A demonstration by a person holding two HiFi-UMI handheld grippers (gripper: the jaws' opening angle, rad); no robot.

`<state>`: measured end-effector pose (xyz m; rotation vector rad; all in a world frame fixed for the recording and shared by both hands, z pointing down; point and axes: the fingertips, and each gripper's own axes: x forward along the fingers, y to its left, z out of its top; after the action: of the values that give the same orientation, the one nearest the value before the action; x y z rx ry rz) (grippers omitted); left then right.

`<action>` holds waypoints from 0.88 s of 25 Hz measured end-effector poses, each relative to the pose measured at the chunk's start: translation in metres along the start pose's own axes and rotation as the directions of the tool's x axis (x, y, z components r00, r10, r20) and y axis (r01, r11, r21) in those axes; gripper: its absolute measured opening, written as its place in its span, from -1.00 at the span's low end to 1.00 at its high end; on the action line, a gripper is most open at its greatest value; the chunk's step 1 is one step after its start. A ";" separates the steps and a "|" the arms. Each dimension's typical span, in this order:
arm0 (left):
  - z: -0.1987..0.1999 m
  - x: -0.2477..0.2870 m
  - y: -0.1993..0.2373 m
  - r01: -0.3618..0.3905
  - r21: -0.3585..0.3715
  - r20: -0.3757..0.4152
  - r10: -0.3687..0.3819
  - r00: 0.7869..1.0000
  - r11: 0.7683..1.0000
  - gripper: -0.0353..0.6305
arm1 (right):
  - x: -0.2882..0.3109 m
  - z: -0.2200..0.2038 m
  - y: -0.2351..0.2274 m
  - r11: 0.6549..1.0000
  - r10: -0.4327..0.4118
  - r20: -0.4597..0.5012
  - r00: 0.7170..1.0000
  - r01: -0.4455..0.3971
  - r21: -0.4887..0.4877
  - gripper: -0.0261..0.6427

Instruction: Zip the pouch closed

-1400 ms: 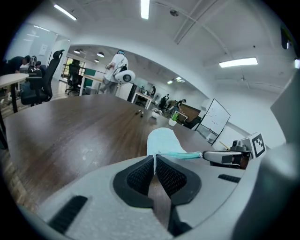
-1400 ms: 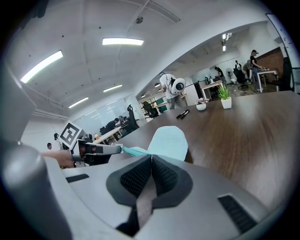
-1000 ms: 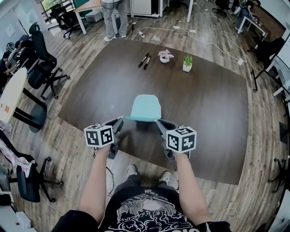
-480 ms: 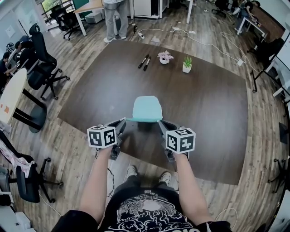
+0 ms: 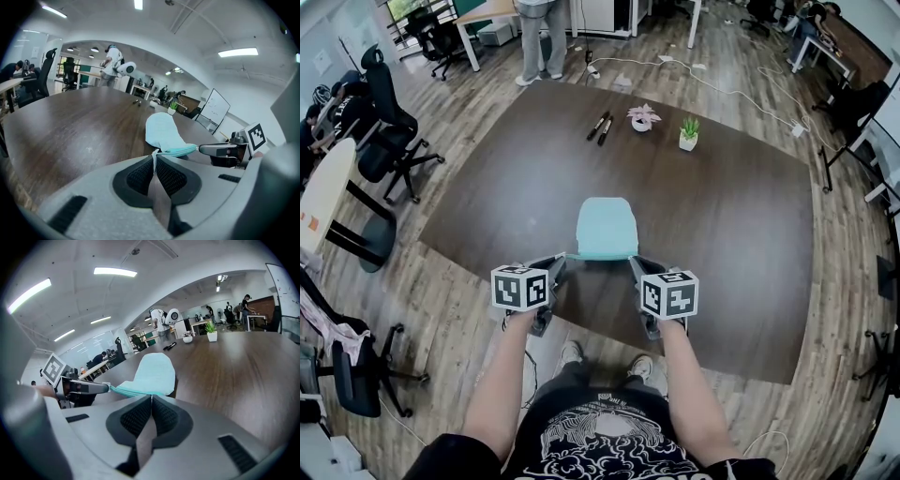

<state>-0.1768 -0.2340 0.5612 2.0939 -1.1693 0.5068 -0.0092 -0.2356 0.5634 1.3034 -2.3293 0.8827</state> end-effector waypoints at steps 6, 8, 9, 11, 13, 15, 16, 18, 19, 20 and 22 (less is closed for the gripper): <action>-0.008 0.004 0.000 -0.004 -0.009 -0.024 0.004 1.000 1.000 -0.82 | 0.004 -0.010 -0.004 1.000 -0.017 -0.030 0.999 0.017 0.001 -0.91; -0.011 0.004 0.000 -0.004 -0.006 -0.030 0.004 1.000 1.000 -0.82 | 0.004 -0.013 -0.003 1.000 -0.022 -0.037 0.999 0.022 0.000 -0.91; -0.012 0.004 0.000 -0.003 -0.007 -0.031 0.003 1.000 1.000 -0.82 | 0.004 -0.013 -0.003 1.000 -0.025 -0.039 0.999 0.025 -0.002 -0.91; -0.014 0.005 -0.001 0.002 -0.011 -0.033 -0.002 0.999 1.000 -0.82 | 0.004 -0.013 -0.004 0.999 -0.034 -0.040 0.999 0.033 -0.005 -0.90; -0.016 0.006 -0.003 0.010 -0.009 -0.039 -0.010 0.999 1.000 -0.82 | 0.005 -0.014 -0.005 0.999 -0.042 -0.043 0.998 0.042 -0.006 -0.89; -0.018 0.008 -0.005 0.020 -0.004 -0.044 -0.020 0.999 1.000 -0.81 | 0.005 -0.015 -0.005 0.999 -0.045 -0.046 0.998 0.045 -0.007 -0.84; -0.018 0.008 -0.006 0.024 -0.003 -0.046 -0.024 0.999 1.000 -0.77 | 0.005 -0.016 -0.005 0.999 -0.047 -0.047 0.998 0.046 -0.007 -0.82; -0.020 0.009 -0.007 0.026 0.000 -0.051 -0.026 0.998 1.000 -0.56 | 0.004 -0.016 -0.005 0.999 -0.049 -0.044 0.998 0.049 -0.007 -0.81; -0.020 0.009 -0.007 0.024 0.006 -0.053 -0.023 0.998 1.000 -0.52 | 0.003 -0.015 -0.006 0.999 -0.051 -0.042 0.998 0.050 -0.006 -0.81; -0.019 0.009 -0.008 0.021 0.014 -0.052 -0.020 0.998 1.000 -0.52 | 0.002 -0.014 -0.006 0.999 -0.053 -0.039 0.998 0.053 -0.006 -0.81; -0.014 0.007 -0.009 0.015 0.035 -0.044 -0.013 0.999 0.999 -0.52 | 0.000 -0.010 -0.007 0.998 -0.058 -0.029 0.998 0.058 -0.005 -0.81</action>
<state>-0.1651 -0.2244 0.5722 2.1089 -1.1276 0.5684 -0.0036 -0.2316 0.5733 1.3401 -2.2587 0.8717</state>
